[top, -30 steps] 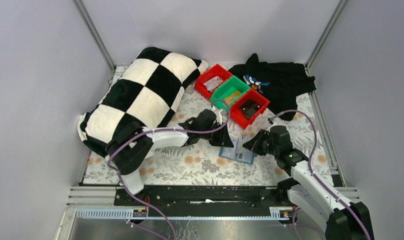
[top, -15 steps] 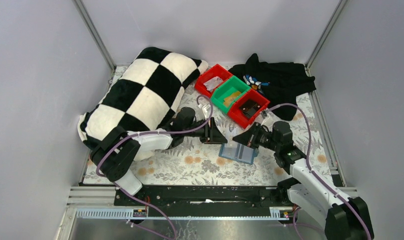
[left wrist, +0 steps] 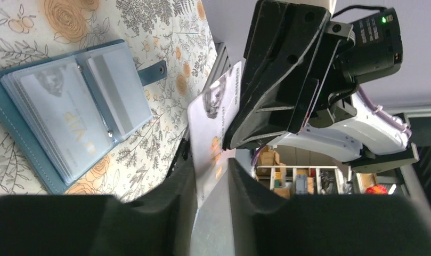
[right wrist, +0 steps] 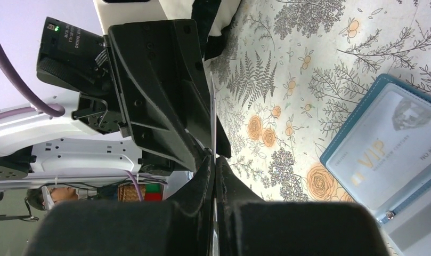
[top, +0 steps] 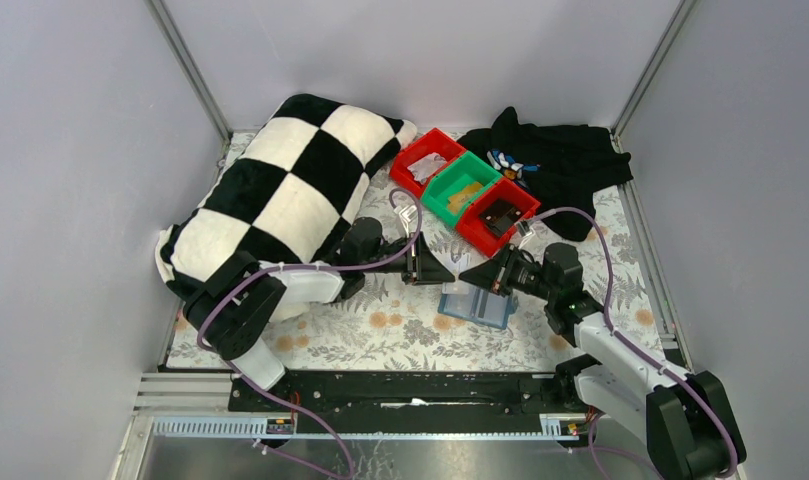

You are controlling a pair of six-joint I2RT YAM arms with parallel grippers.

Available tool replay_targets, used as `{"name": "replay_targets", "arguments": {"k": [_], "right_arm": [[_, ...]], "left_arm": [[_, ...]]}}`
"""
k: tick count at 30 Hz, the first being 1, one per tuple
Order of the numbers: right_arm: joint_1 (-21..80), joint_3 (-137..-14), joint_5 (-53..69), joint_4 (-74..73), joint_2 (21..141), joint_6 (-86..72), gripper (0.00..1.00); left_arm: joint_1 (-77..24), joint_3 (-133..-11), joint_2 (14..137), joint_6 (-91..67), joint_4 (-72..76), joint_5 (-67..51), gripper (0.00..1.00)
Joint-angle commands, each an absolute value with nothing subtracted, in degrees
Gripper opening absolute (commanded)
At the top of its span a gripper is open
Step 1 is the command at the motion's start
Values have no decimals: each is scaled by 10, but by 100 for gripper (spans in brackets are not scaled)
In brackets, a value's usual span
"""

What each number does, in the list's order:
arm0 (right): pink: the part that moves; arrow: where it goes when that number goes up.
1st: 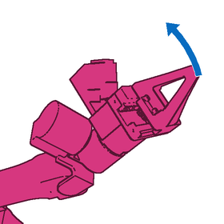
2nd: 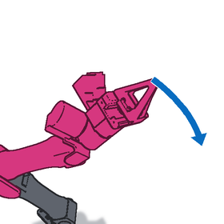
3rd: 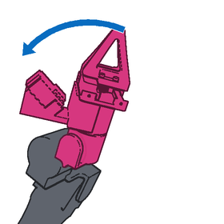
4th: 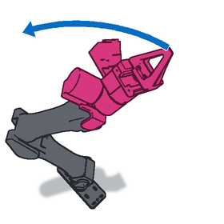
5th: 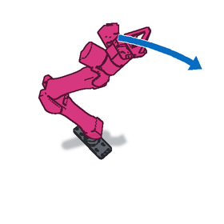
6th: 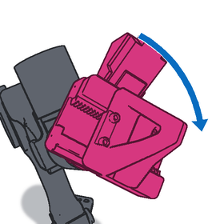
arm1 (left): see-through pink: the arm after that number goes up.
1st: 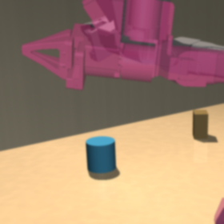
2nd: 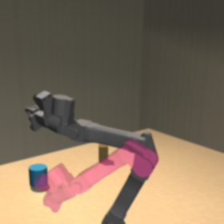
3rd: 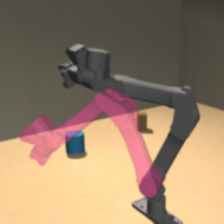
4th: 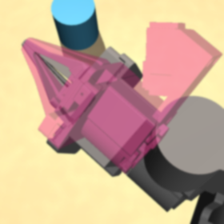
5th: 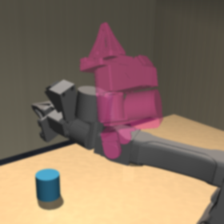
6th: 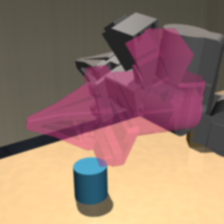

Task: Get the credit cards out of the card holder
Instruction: Place the credit card in the storage box.

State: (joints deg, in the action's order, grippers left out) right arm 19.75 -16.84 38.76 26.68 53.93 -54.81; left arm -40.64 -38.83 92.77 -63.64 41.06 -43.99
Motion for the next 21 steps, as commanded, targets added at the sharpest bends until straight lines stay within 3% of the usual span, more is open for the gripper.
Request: {"name": "replay_targets", "arguments": {"k": [1, 4, 6, 7, 9, 11, 12, 18, 21], "right_arm": [[194, -167, 406, 301, 546, -553, 0], [195, -166, 407, 302, 550, -552, 0], [195, -170, 405, 297, 553, -552, 1], [195, -173, 405, 287, 553, -548, 15], [195, -185, 395, 251, 549, -529, 61], [193, -207, 370, 189, 536, -494, 94], [191, -220, 353, 152, 528, -474, 99], [181, -287, 249, -15, 492, -394, 100], [180, -313, 198, -62, 480, -374, 100]], "left_arm": [[-402, -393, 930, -639, 460, -438, 25], [-400, -399, 929, -631, 440, -428, 3], [-396, -412, 923, -605, 389, -416, 0], [-395, -424, 919, -584, 351, -406, 0], [-393, -462, 907, -530, 258, -389, 0], [-384, -513, 902, -464, 140, -367, 0], [-376, -540, 901, -432, 83, -356, 0], [-287, -760, 980, -213, -214, -380, 0], [-268, -914, 1048, -88, -339, -317, 0]]}}
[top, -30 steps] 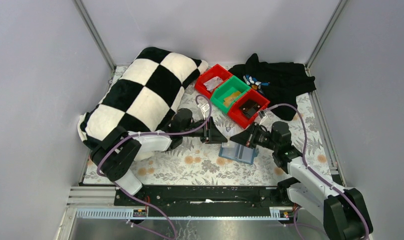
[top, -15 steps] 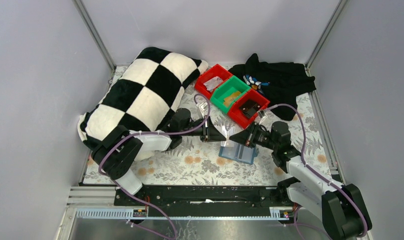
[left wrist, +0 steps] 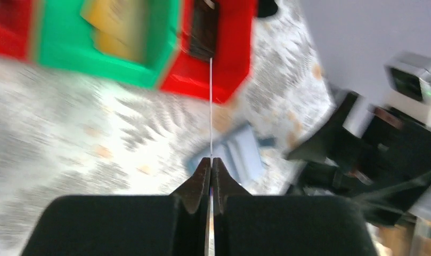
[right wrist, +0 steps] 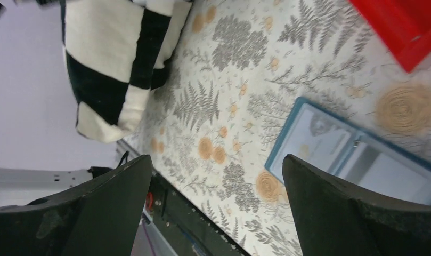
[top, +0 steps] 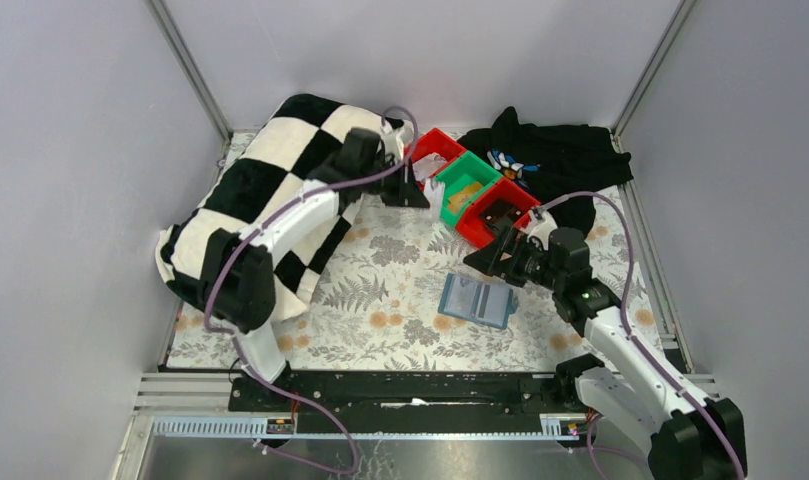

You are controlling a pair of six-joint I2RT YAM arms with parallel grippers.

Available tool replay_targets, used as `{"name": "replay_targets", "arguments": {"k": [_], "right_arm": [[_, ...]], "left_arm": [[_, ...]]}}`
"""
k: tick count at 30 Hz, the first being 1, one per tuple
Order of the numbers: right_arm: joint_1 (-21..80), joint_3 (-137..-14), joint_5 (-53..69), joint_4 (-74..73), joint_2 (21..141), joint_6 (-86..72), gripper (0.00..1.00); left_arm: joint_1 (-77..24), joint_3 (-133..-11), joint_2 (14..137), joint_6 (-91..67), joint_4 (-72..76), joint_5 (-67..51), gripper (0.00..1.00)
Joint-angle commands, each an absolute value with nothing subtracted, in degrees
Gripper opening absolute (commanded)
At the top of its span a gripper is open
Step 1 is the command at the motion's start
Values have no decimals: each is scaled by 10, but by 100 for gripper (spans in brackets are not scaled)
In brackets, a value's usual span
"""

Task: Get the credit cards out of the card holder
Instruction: Place the credit card in the storage box.

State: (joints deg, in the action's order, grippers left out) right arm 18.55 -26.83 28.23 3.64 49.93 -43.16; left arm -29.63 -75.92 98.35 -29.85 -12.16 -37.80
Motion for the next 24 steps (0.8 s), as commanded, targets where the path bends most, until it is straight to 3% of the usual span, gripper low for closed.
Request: {"name": "replay_targets", "arguments": {"k": [1, 4, 11, 24], "right_arm": [[179, -318, 187, -72, 478, -369, 100], [180, -337, 163, -100, 484, -355, 100], [180, -351, 163, -118, 506, -358, 100], [180, -378, 152, -130, 563, -355, 100]], "left_arm": [[-265, -974, 1071, -59, -360, -286, 0], [-252, -1087, 1144, 18, -393, -262, 0], [-210, -1305, 1305, 117, -421, -344, 0], [-163, -1349, 1435, 76, -246, -479, 0]]}}
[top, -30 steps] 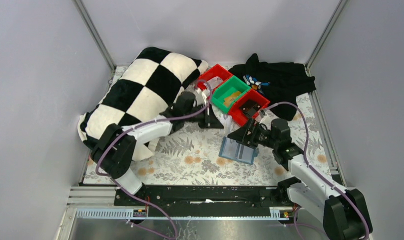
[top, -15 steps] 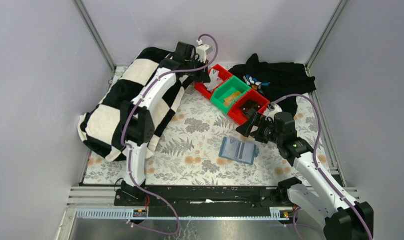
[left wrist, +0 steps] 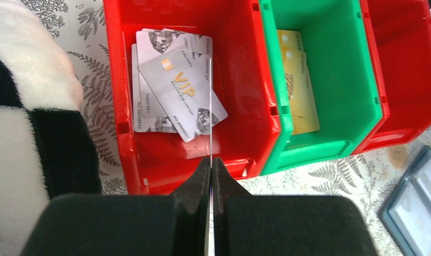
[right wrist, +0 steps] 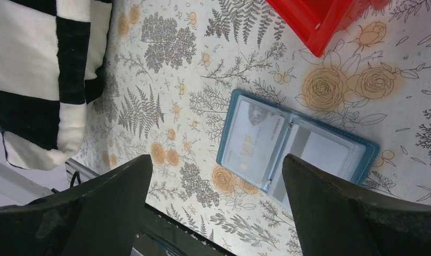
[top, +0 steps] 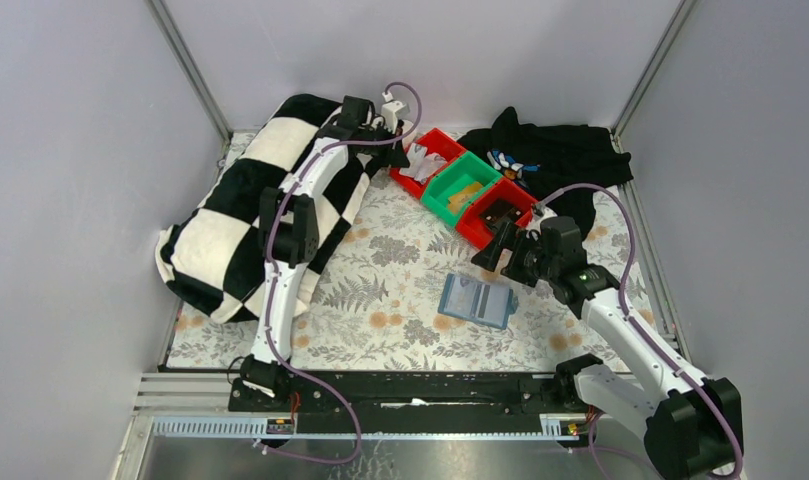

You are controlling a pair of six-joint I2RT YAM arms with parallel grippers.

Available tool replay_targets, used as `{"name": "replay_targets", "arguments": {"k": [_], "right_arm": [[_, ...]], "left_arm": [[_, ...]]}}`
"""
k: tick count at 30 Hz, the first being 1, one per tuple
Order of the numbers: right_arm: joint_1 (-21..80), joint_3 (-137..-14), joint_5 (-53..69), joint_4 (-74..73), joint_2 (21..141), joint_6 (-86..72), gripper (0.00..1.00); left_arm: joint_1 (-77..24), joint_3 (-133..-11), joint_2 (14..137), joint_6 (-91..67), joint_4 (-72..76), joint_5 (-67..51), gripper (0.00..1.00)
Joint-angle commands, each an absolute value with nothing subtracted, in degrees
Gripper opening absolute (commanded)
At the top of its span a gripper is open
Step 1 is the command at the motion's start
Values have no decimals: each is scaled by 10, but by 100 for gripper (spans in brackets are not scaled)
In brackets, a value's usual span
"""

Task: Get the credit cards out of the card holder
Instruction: Place the credit card in the storage box.

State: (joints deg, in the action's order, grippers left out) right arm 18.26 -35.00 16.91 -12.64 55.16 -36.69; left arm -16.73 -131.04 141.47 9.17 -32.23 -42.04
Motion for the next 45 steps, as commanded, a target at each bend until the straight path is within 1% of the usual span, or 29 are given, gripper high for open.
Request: {"name": "replay_targets", "arguments": {"k": [1, 11, 26, 33, 34, 35, 38, 39, 41, 45], "right_arm": [[180, -379, 152, -129, 568, -355, 100], [179, -384, 156, -117, 604, -353, 100], [179, -376, 154, -115, 601, -358, 100], [179, -369, 152, -116, 592, -362, 100], [179, -369, 152, -116, 592, -361, 100], [179, -369, 152, -115, 592, -362, 100], [179, -368, 153, -116, 589, -363, 100], [179, -369, 154, -117, 586, -364, 100], [179, -369, 152, -120, 580, -364, 100], [179, -367, 146, -129, 566, -365, 100]], "left_arm": [[-163, -1349, 1441, 69, -235, -479, 0], [-163, -1353, 1488, 1, -147, -522, 0], [-166, -1349, 1495, 4, -164, -501, 0], [-174, -1351, 1498, 16, -182, -463, 0], [-174, -1353, 1498, 14, -182, -456, 11], [-176, -1355, 1498, 13, -182, -452, 19], [-180, -1361, 1493, 9, -181, -437, 40], [-183, -1362, 1490, 7, -180, -430, 45], [-187, -1364, 1478, 7, -178, -421, 48], [-195, -1348, 1427, 9, -179, -394, 50]]}}
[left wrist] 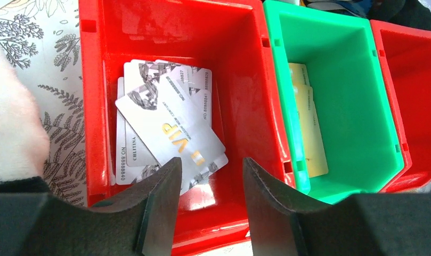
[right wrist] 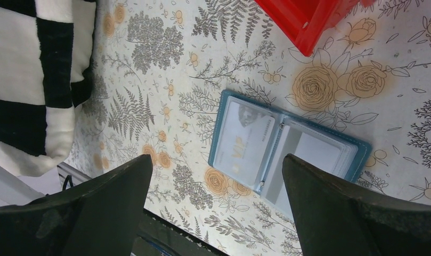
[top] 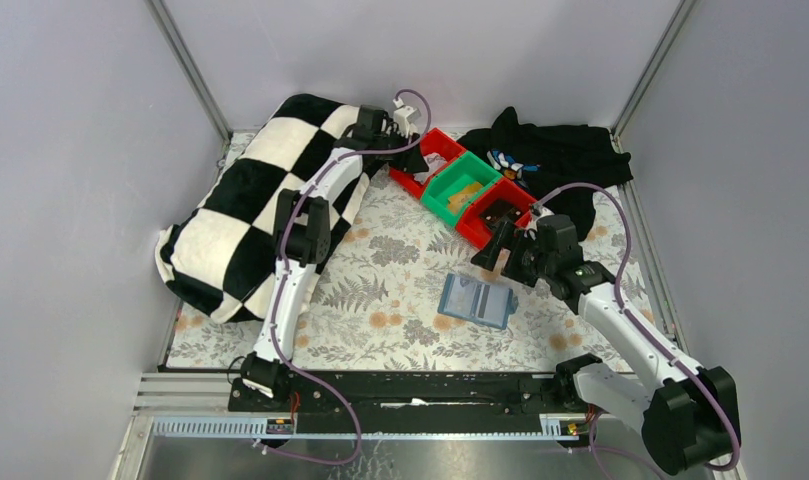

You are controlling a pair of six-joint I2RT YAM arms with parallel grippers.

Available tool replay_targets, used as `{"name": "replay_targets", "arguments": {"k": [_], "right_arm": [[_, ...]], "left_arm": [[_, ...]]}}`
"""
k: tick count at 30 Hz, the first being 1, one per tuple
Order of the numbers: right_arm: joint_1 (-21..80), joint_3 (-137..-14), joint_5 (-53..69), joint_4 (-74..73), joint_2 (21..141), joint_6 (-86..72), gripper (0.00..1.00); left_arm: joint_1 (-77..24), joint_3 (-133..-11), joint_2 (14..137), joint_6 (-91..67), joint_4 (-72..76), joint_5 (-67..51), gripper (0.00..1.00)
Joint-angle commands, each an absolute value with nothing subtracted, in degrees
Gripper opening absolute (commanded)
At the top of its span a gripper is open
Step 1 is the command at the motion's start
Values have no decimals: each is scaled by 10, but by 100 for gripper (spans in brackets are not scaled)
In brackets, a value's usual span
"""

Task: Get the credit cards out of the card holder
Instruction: Place the credit card in the storage box, then remove the credit card from the card holder.

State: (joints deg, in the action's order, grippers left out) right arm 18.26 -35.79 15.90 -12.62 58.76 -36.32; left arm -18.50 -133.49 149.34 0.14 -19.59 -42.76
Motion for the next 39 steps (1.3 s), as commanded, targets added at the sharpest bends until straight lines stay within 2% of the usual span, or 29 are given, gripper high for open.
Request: {"name": "replay_targets", "arguments": {"k": [1, 8, 12, 16, 22, 28, 34, 39], "right_arm": [[179, -366, 143, -132, 563, -366, 100], [179, -352, 124, -158, 555, -374, 100], [179, -337, 121, -158, 550, -382, 100], [179, -314, 125, -157, 556, -394, 99], [179, -284, 118, -151, 571, -401, 87], [179, -271, 111, -143, 604, -396, 82], [179, -260, 112, -120, 619, -398, 79], [179, -253, 125, -105, 616, -399, 77]], "left_arm": [[-198, -1334, 1405, 12, -180, -385, 51], [-234, -1170, 1210, 4, -177, -258, 52], [-288, -1047, 1099, -38, -176, -176, 52], [-359, -947, 1041, -117, -192, -112, 52], [-448, -804, 998, -273, -197, -61, 50], [-491, -687, 968, -366, -127, -53, 49], [-495, -646, 1005, -385, -90, -94, 44], [-495, -628, 1018, -387, -65, -97, 43]]}}
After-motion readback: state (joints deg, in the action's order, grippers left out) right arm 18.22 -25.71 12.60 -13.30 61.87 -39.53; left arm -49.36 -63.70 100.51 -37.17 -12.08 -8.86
